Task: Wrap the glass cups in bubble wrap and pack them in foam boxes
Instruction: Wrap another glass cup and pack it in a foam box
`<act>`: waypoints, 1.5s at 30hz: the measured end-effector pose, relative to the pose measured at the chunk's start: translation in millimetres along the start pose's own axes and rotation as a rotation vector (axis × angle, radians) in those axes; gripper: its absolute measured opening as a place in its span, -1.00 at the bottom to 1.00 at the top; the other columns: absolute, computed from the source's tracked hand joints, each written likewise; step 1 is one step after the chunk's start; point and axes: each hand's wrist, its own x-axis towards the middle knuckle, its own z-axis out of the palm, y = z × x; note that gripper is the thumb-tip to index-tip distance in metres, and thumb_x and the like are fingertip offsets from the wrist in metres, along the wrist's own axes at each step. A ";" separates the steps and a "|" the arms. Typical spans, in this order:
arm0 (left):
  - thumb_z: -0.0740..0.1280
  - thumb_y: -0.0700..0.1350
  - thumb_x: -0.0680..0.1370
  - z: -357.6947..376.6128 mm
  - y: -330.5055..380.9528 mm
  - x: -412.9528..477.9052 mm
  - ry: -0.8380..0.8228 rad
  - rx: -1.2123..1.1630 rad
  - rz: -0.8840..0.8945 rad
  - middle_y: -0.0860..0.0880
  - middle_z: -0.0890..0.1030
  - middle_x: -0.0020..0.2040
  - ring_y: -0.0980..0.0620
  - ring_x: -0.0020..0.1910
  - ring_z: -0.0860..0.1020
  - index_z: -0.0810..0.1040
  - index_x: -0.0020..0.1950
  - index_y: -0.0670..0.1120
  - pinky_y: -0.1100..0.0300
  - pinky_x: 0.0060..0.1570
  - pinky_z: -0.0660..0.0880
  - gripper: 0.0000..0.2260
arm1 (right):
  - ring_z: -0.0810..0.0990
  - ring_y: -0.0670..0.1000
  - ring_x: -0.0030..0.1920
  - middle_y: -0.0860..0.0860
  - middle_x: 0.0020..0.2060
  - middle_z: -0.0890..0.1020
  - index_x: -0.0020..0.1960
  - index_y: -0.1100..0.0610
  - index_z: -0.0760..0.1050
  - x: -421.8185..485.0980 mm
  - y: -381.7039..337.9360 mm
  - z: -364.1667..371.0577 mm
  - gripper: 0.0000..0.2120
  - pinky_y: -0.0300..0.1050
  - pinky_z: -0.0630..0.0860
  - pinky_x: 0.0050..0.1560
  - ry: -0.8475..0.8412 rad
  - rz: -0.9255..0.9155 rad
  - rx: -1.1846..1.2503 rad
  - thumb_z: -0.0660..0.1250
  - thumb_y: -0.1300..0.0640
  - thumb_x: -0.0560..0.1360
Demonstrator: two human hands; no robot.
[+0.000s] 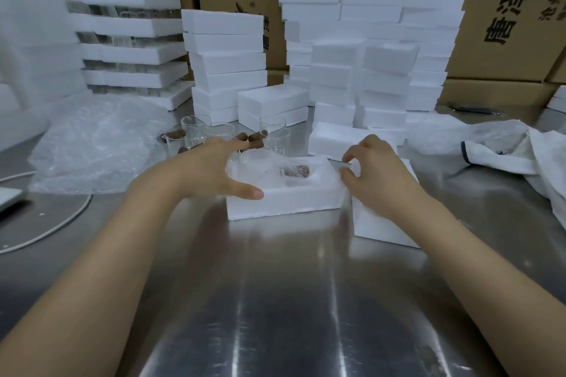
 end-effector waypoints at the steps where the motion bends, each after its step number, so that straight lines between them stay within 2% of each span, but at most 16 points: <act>1: 0.47 0.35 0.21 0.3 -0.7 0.3 -0.032 -0.001 -0.005 0.17 0.32 0.38 0.06 0.30 0.36 0.14 0.48 0.27 0.08 0.22 0.37 -0.08 | 0.46 0.08 0.09 0.09 0.16 0.41 0.25 0.17 0.48 0.3 4.5 1.3 -0.69 -0.17 0.33 -0.08 -0.051 0.057 -0.016 0.25 0.06 0.57; 5: 0.48 0.29 0.30 3.5 4.4 -0.9 -0.030 -0.033 0.064 0.38 0.38 0.05 0.16 0.11 0.38 0.26 0.41 0.30 0.30 0.01 0.30 -0.26 | 0.48 0.04 -0.10 0.08 0.18 0.41 0.37 0.10 0.38 3.1 12.8 -2.8 -0.58 -0.16 0.34 -0.17 -0.181 0.201 0.110 0.30 0.11 0.52; 7: 0.47 0.26 0.33 8.9 10.4 -0.4 0.022 -0.051 0.095 0.42 0.40 0.05 0.15 0.13 0.41 0.30 0.39 0.29 0.36 -0.05 0.30 -0.32 | 0.43 0.00 -0.08 0.08 0.19 0.45 0.36 0.05 0.39 5.0 13.2 -10.8 -0.56 -0.17 0.30 -0.16 -0.158 0.225 0.159 0.33 0.12 0.50; 10: 0.45 0.23 0.38 22.3 15.3 4.9 0.096 -0.065 0.108 0.16 0.45 0.30 0.09 0.20 0.42 0.29 0.46 0.12 0.31 0.02 0.28 -0.29 | 0.47 0.03 -0.03 0.06 0.16 0.51 0.32 0.01 0.44 7.5 11.8 -30.0 -0.61 -0.19 0.30 -0.13 0.053 0.215 0.247 0.31 0.11 0.50; 12: 0.44 0.21 0.40 26.6 16.6 6.6 0.119 -0.083 0.126 0.12 0.44 0.28 0.09 0.23 0.42 0.32 0.46 0.03 0.45 -0.03 0.29 -0.30 | 0.51 -0.07 -0.13 -0.02 0.03 0.55 0.28 -0.03 0.47 6.7 11.5 -43.5 -0.64 -0.26 0.35 -0.26 0.237 0.181 0.381 0.26 0.12 0.50; 14: 0.39 0.23 0.41 26.2 18.2 7.5 0.186 -0.076 0.158 0.09 0.44 0.25 0.02 0.32 0.39 0.34 0.42 -0.01 0.37 0.08 0.31 -0.34 | 0.48 -0.23 -0.30 -0.13 -0.11 0.55 0.27 -0.09 0.46 5.6 9.7 -54.4 -0.63 -0.39 0.37 -0.33 0.404 0.125 0.616 0.22 0.13 0.48; 16: 0.28 0.28 0.45 22.8 22.9 8.1 0.375 -0.039 0.203 0.02 0.44 0.21 -0.02 0.32 0.33 0.41 0.35 -0.06 0.27 0.12 0.23 -0.41 | 0.44 -0.22 -0.32 -0.17 -0.21 0.52 0.29 -0.11 0.39 3.3 6.0 -59.0 -0.61 -0.42 0.40 -0.25 0.561 0.031 0.858 0.21 0.16 0.50; 18: 0.23 0.22 0.53 20.3 30.9 8.0 0.614 -0.073 0.267 0.00 0.50 0.16 0.00 0.26 0.35 0.54 0.21 -0.08 0.34 0.06 0.17 -0.56 | 0.47 -0.17 -0.25 -0.12 -0.20 0.53 0.37 -0.09 0.28 0.4 -0.5 -58.0 -0.57 -0.28 0.47 -0.12 0.639 -0.036 1.077 0.24 0.19 0.55; 21: 0.21 0.17 0.58 20.8 44.0 2.3 0.716 -0.318 0.302 0.06 0.61 -0.13 0.16 -0.07 0.53 0.59 -0.15 -0.05 0.41 -0.16 0.32 -0.66 | 0.60 -0.07 -0.07 0.03 0.00 0.53 0.53 -0.04 0.01 0.0 -10.4 -48.8 -0.31 -0.09 0.58 -0.01 0.591 -0.045 1.331 0.28 0.27 0.56; 23: 0.15 0.23 0.59 22.5 51.6 0.6 0.582 -0.548 0.236 0.11 0.65 -0.17 0.24 -0.18 0.58 0.56 -0.12 0.04 0.34 -0.20 0.39 -0.66 | 0.64 -0.06 0.04 0.03 0.19 0.50 0.56 -0.05 -0.12 1.4 -17.3 -39.2 -0.19 0.02 0.60 0.05 0.493 -0.003 1.450 0.27 0.38 0.54; 26: 0.09 0.20 0.62 21.4 62.0 3.8 0.336 -0.982 0.126 0.03 0.71 -0.14 0.09 -0.20 0.67 0.48 0.03 0.05 0.22 -0.28 0.46 -0.71 | 0.67 0.00 0.05 0.10 0.35 0.40 0.55 -0.11 -0.19 0.5 -26.7 -23.7 -0.11 0.01 0.61 0.04 0.307 0.061 1.551 0.24 0.46 0.53; 30: 0.19 0.17 0.59 20.4 61.8 1.1 0.267 -1.361 0.008 -0.05 0.68 -0.21 0.04 -0.36 0.62 0.51 -0.01 0.02 0.27 -0.37 0.50 -0.75 | 0.65 0.15 0.09 0.15 0.35 0.43 0.55 -0.09 -0.10 0.0 -25.0 -10.9 -0.14 -0.01 0.60 0.05 0.154 0.069 1.551 0.28 0.46 0.51; 34: 0.26 0.08 0.57 16.6 50.5 2.8 0.333 -1.323 -0.134 -0.08 0.57 -0.23 0.10 -0.48 0.49 0.53 -0.01 -0.09 0.26 -0.37 0.42 -0.76 | 0.61 0.06 0.10 0.08 0.19 0.54 0.48 -0.04 0.24 2.1 -17.5 -8.7 -0.50 -0.09 0.56 0.14 0.142 0.087 1.541 0.28 0.18 0.59; 39: 0.23 0.08 0.55 15.6 42.8 7.7 0.367 -1.014 -0.145 -0.04 0.60 -0.32 0.11 -0.52 0.50 0.53 0.00 -0.08 0.19 -0.31 0.41 -0.76 | 0.55 -0.09 0.13 -0.13 0.13 0.56 0.12 -0.16 0.48 9.2 -2.0 4.5 -0.84 -0.08 0.44 0.31 0.149 0.251 1.259 0.19 -0.12 0.59; 42: 0.24 0.09 0.55 21.1 39.9 9.4 0.398 -0.896 -0.134 0.03 0.56 -0.39 0.13 -0.51 0.53 0.50 -0.06 0.03 0.19 -0.32 0.43 -0.84 | 0.53 0.06 0.20 0.03 0.19 0.53 0.01 -0.09 0.45 11.1 5.9 13.9 -0.79 0.02 0.47 0.27 0.057 0.406 1.223 0.21 -0.21 0.55; 45: 0.22 0.13 0.54 21.5 37.6 9.2 0.385 -0.811 -0.172 0.08 0.50 -0.58 0.10 -0.49 0.53 0.48 -0.10 0.04 0.21 -0.35 0.42 -0.81 | 0.54 0.03 0.09 0.02 0.05 0.53 -0.07 -0.02 0.41 10.8 8.2 17.3 -0.71 -0.08 0.50 0.04 0.067 0.441 1.170 0.29 -0.22 0.40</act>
